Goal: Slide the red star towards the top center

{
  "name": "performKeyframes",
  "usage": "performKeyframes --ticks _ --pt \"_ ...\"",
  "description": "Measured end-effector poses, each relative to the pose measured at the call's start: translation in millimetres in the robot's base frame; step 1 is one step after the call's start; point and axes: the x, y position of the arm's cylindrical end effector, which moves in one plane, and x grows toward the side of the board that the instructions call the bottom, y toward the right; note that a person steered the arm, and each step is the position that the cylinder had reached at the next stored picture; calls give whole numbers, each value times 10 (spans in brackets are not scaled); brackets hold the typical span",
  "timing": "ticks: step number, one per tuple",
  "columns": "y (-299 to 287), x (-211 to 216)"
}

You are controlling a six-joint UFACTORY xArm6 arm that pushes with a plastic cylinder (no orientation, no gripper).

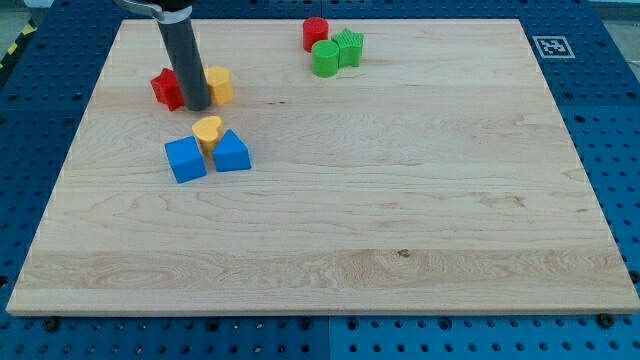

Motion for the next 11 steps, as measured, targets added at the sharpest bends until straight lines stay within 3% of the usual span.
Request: performKeyframes --ticks 5,8,11 --pt "-357 138" --pt "-357 -505" --pt "-522 -485"
